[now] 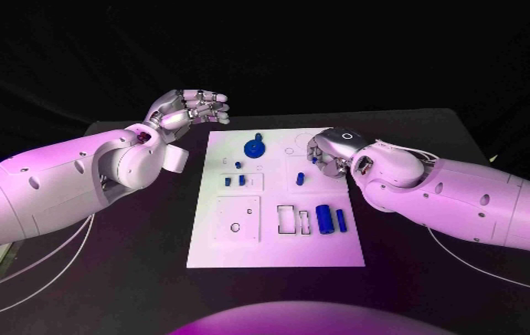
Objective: Assemble the parts on the task board
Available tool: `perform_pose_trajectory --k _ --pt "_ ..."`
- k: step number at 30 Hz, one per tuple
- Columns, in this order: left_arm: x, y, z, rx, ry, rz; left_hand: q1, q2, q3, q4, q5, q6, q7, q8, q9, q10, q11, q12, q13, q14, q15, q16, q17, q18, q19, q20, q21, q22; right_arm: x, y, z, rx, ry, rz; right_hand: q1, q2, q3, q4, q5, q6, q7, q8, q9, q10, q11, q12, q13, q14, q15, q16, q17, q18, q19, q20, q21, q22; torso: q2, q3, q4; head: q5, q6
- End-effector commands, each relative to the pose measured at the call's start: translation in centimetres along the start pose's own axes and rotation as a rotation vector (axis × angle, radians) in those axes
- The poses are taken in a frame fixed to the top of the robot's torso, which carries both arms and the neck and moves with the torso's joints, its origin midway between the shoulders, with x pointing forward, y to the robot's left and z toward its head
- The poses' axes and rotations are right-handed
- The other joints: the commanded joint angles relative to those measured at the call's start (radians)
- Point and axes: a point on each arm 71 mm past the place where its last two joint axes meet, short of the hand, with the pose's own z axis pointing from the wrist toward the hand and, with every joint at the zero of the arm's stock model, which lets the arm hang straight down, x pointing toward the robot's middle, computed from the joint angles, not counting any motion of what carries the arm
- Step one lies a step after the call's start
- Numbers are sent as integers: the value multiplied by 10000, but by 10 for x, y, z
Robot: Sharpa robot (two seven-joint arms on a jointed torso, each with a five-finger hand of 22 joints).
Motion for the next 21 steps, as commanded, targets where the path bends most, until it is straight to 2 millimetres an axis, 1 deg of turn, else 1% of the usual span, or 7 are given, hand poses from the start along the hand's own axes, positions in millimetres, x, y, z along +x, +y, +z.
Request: perform_pose_trajectory --k 1,4,9,13,16,19,21 --pt "2 0 1 -47 204 -128 35 34 -25 -58 40 -90 22 -74 -15 -62 54 -58 -13 -61 47 -63 21 14 -41 17 -69 -17 -6 2 -1 -105 -538 92 -149 -27 25 -17 -72 53 44 6 30 391 -295 -39 -3 366 -29 22 11 -129 60 -1 48 1225 -9 0 -11 6 18" --pt "2 0 1 -77 216 -132 30 31 -27 -63 40 -112 31 -84 -24 -86 63 -65 -13 -85 57 -71 29 13 -50 25 -91 -27 -9 2 -3 -134 -663 171 -180 -34 18 -27 -116 60 42 11 41 406 -300 -56 1 367 -29 23 11 -132 65 1 62 1237 -5 3 -10 5 39" --pt "1 1 1 -113 215 -130 25 25 -30 -68 40 -134 40 -94 -32 -111 74 -73 -14 -109 67 -79 36 12 -59 33 -113 -37 -14 3 -7 -181 -836 288 -231 -43 -3 -35 -179 71 38 19 58 424 -303 -82 6 370 -31 29 23 -134 68 3 72 1249 -3 7 -15 4 38" --pt "1 1 1 -129 215 -129 24 24 -30 -71 40 -144 45 -98 -36 -123 79 -76 -15 -121 71 -83 41 11 -62 37 -124 -41 -19 5 -10 -251 -994 415 -274 -44 -25 -38 -240 81 32 29 74 441 -308 -104 11 370 -33 27 17 -136 72 5 82 1260 -5 3 -16 1 42" --pt "0 1 1 -138 215 -129 26 25 -29 -76 41 -153 48 -102 -39 -132 82 -78 -15 -129 74 -85 44 11 -65 40 -132 -45 -23 10 -13 -368 -1125 578 -274 -44 -25 -38 -240 81 32 29 74 441 -308 -104 11 370 -33 27 17 -136 72 5 82 1260 -4 0 -17 14 44" --pt "0 1 1 -146 215 -129 26 25 -29 -76 41 -153 48 -102 -39 -132 82 -78 -15 -129 74 -85 44 11 -65 40 -132 -45 -28 19 -15 -584 -1239 796 -301 -50 -45 -41 -275 87 29 36 86 452 -311 -119 15 373 -35 33 29 -143 88 5 115 1279 -5 -3 -29 48 47" --pt "1 1 1 -151 228 -135 26 25 -29 -76 41 -153 48 -102 -39 -132 82 -78 -15 -129 74 -85 44 11 -65 40 -132 -45 -31 29 -17 -831 -1316 986 -330 -51 -66 -37 -300 91 26 42 97 461 -313 -134 18 375 -36 36 36 -146 93 6 126 1287 -3 -5 -26 72 61"
